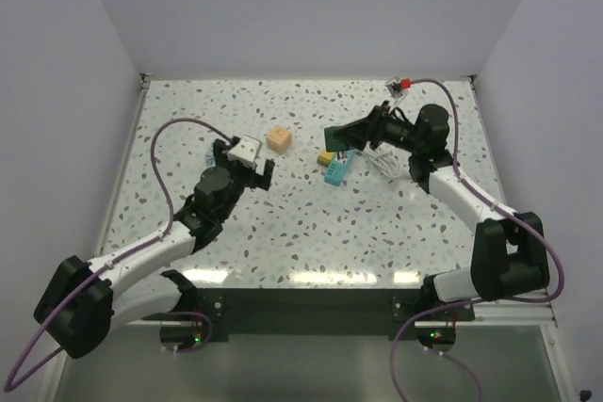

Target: Insert the plug

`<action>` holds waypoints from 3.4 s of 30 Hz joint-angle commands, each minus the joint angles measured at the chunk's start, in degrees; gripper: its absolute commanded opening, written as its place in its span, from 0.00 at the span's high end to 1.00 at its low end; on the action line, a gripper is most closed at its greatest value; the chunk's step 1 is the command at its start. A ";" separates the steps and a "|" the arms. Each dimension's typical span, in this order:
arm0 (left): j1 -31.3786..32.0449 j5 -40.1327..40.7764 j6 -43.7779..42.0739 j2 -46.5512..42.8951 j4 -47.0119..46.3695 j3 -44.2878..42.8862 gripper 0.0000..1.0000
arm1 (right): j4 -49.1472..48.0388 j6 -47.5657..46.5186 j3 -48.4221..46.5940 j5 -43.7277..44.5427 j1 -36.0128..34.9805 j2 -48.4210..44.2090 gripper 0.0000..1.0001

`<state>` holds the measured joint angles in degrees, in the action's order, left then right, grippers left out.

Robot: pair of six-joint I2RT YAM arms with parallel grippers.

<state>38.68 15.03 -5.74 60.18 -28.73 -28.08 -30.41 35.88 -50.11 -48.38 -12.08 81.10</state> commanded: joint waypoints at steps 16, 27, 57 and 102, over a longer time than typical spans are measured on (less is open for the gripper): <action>-20.83 11.87 25.69 15.21 20.99 -8.13 0.00 | 0.62 -1.60 2.56 1.36 -0.05 -6.48 1.00; -22.77 6.50 29.02 23.92 24.51 -10.33 0.00 | 0.27 -1.51 3.43 1.27 -0.14 -8.41 1.00; -15.92 -8.78 40.72 20.75 11.25 -0.48 0.00 | 2.37 -5.11 4.05 3.11 -1.90 -10.79 1.00; -28.04 9.67 33.95 27.97 15.03 -13.06 0.00 | 8.97 -14.52 1.68 10.68 -11.13 -10.44 1.00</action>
<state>11.81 22.57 26.98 87.07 -8.38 -40.21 -19.66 22.28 -46.06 -38.00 -22.87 71.72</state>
